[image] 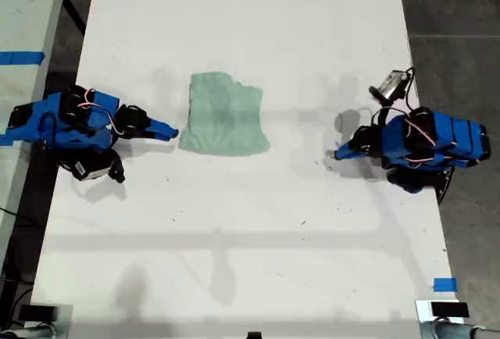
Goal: Fold tshirt
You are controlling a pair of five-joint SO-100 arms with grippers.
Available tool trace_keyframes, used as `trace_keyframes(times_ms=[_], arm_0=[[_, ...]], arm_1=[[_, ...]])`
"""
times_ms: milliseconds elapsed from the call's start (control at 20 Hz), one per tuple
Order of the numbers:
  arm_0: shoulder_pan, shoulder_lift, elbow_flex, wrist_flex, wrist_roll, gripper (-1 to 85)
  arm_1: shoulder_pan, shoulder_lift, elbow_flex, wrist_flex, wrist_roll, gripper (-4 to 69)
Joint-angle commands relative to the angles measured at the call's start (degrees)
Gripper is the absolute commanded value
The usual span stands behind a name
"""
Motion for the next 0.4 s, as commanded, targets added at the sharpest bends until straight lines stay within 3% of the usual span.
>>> trace_keyframes(times_ms=[0,50,150,200,350], arm_0=[[1.49,6.06,0.62,0.0,-0.79,11.3],[1.49,6.06,0.62,0.0,-0.79,11.3],[1.41,6.06,0.62,0.0,-0.79,11.3],[1.41,6.06,0.62,0.0,-0.79,11.3],[1.41,6.06,0.62,0.0,-0.79,11.3]], arm_1=[[-0.62,1.41,0.09,0.62,-2.99,11.0],[-0.44,1.41,0.09,0.7,-12.13,11.0],[-0.53,1.41,0.09,0.7,-40.34,10.7],[-0.62,1.41,-0.09,1.14,-46.93,10.0],[-0.88,1.41,-0.09,1.23,-46.41,7.8]])
